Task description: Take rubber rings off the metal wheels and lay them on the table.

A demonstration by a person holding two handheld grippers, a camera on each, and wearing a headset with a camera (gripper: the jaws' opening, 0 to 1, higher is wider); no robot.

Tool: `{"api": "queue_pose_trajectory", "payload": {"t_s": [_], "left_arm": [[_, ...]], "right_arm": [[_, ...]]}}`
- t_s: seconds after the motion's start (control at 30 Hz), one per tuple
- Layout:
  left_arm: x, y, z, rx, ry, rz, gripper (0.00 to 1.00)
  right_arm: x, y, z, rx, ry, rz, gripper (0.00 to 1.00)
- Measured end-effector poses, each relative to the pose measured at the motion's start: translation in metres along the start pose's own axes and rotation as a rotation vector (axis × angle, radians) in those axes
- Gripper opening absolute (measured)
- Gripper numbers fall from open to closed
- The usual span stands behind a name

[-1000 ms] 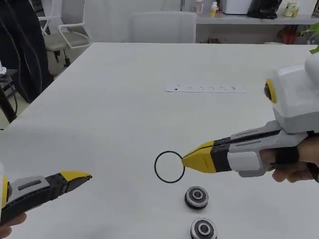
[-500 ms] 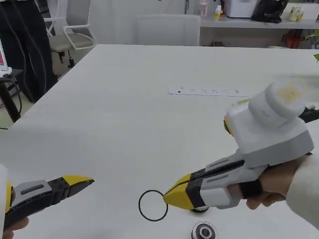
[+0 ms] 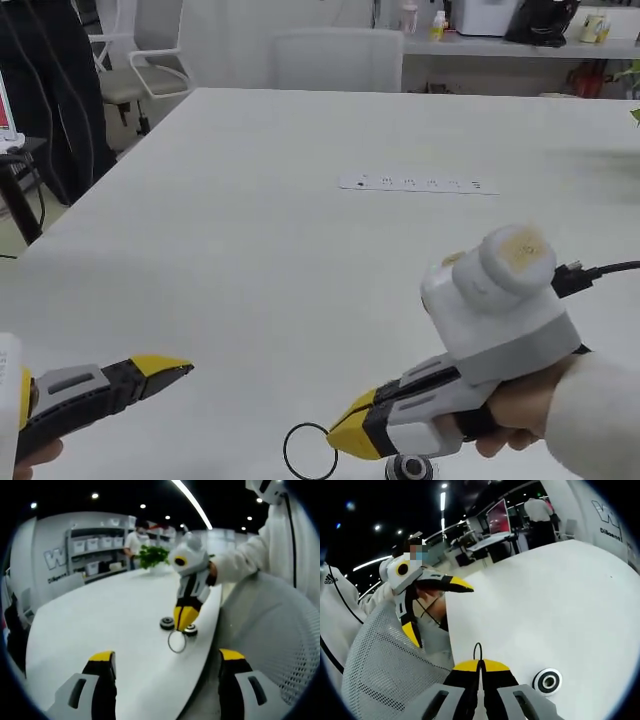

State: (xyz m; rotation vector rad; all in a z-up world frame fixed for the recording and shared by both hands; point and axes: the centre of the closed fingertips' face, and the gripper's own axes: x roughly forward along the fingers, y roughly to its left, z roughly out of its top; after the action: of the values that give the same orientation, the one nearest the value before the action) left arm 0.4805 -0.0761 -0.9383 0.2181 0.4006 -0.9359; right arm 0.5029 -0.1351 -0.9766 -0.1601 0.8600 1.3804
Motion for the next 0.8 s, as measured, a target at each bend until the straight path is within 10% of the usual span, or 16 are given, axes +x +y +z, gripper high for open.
{"api": "queue_pose_trajectory", "payload": {"t_s": [0.8], "left_arm": [[0.003, -0.004, -0.005, -0.01, 0.009, -0.016, 0.84]], "right_arm": [[0.015, -0.019, -0.025, -0.049, 0.049, -0.108, 0.0]]}}
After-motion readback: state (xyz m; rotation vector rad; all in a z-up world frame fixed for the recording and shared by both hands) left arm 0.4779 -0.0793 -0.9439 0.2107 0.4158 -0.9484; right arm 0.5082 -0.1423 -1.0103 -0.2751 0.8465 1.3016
